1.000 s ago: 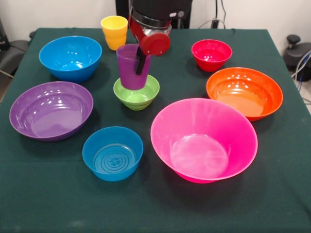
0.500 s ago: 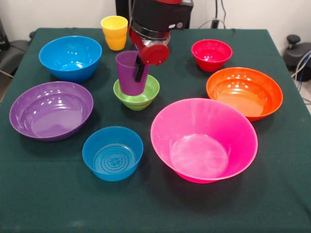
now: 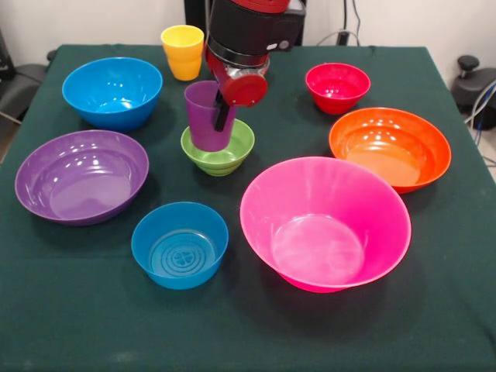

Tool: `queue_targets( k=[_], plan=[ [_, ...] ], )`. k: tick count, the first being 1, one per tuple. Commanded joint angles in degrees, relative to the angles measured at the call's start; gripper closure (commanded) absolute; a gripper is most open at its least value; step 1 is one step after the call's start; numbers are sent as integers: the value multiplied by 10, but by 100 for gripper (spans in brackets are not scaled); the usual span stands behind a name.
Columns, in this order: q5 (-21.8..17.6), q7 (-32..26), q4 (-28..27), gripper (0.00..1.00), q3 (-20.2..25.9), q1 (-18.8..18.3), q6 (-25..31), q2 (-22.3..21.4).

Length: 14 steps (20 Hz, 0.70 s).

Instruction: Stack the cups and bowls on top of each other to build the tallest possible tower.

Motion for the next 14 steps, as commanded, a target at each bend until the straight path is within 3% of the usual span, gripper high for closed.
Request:
queue_targets(
  k=[1,14],
  plan=[
    [7,48,-25,100,45,2,61,7],
    [6,44,-11,100,55,-3,39,2]
  ],
)
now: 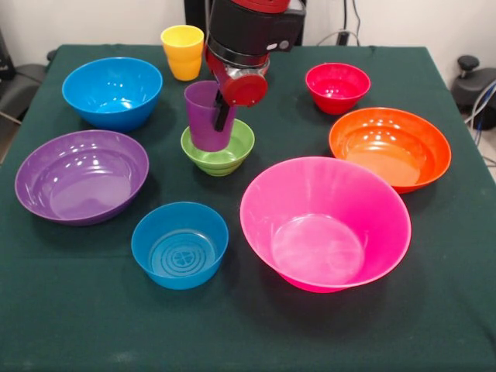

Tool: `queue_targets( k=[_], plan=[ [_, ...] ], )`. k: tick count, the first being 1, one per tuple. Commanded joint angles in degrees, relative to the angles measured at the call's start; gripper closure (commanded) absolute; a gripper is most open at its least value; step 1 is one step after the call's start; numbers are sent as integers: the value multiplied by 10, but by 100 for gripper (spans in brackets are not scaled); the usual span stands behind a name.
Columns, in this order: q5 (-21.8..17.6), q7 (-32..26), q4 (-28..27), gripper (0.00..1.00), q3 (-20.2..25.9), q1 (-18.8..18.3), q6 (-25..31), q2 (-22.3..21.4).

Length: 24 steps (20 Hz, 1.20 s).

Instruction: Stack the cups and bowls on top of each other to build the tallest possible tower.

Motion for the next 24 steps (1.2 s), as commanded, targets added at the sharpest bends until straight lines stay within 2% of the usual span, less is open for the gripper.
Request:
queue_targets(
  k=[1,3,4,15,18,22,24],
  plan=[
    [5,43,-12,100,53,-3,40,3],
    [4,45,-14,100,48,2,45,4],
    [3,47,-15,0,45,5,48,5],
    [22,70,5,0,57,22,55,0],
    [25,78,5,0,48,32,58,1],
    [19,70,18,0,41,39,52,-12],
    [5,38,25,0,51,32,58,-30]
  ],
)
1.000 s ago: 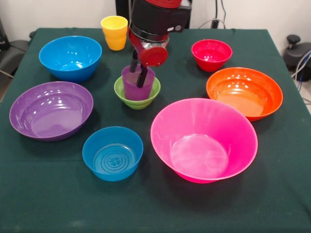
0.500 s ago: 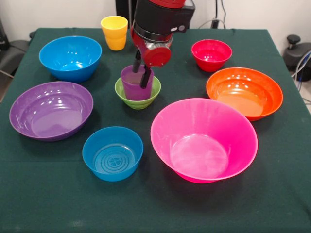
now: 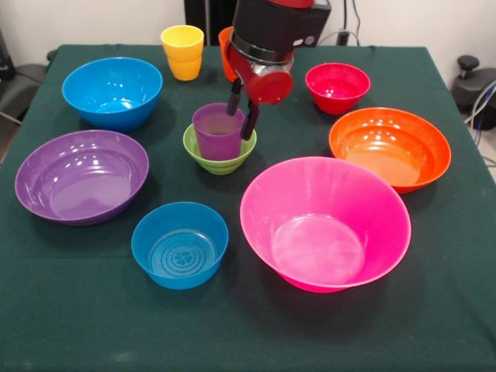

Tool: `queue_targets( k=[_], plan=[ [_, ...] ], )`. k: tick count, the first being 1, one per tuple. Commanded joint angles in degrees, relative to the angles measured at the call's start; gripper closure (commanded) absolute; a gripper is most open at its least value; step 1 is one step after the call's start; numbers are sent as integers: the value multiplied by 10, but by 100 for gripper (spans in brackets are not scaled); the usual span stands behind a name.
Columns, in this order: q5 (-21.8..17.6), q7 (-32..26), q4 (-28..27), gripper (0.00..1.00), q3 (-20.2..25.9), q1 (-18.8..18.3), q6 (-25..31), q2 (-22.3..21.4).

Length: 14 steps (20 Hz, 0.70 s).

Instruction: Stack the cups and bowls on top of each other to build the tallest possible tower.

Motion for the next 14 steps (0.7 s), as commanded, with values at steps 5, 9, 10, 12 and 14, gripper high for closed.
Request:
queue_targets(
  k=[5,9,10,12,14],
  plan=[
    [-42,-42,40,0,68,-17,70,-69],
    [-104,-143,38,0,97,-55,64,-90],
    [-124,-166,38,0,108,-66,55,-97],
    [-150,-206,40,0,139,-87,69,-110],
    [-171,-213,43,0,160,-99,79,-121]
  ],
)
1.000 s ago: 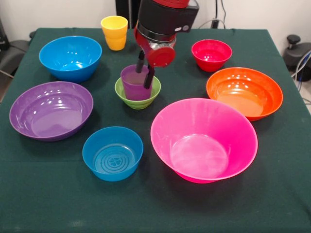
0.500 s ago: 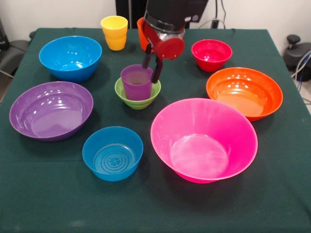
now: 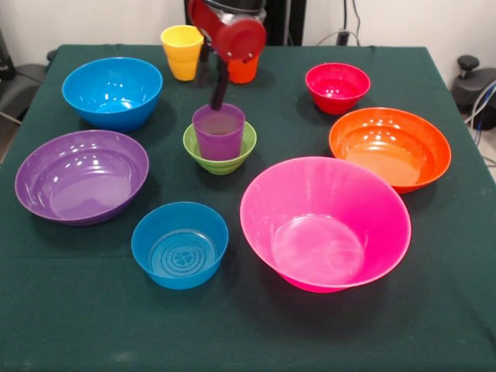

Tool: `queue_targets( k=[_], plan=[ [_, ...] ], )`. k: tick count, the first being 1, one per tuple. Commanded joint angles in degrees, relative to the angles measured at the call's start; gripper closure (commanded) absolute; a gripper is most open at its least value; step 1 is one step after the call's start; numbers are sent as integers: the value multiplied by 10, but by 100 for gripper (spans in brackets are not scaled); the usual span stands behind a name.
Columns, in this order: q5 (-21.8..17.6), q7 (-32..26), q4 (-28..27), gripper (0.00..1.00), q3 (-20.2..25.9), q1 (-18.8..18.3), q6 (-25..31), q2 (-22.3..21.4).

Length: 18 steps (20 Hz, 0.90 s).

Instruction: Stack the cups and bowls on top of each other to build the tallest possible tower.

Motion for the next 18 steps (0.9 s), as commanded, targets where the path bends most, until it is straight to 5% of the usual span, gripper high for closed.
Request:
queue_targets(
  k=[1,10,18],
  plan=[
    [-78,-198,31,0,112,-22,82,-26],
    [-121,-179,43,0,187,-21,90,-44],
    [-205,-319,33,0,303,-69,94,-39]
  ],
)
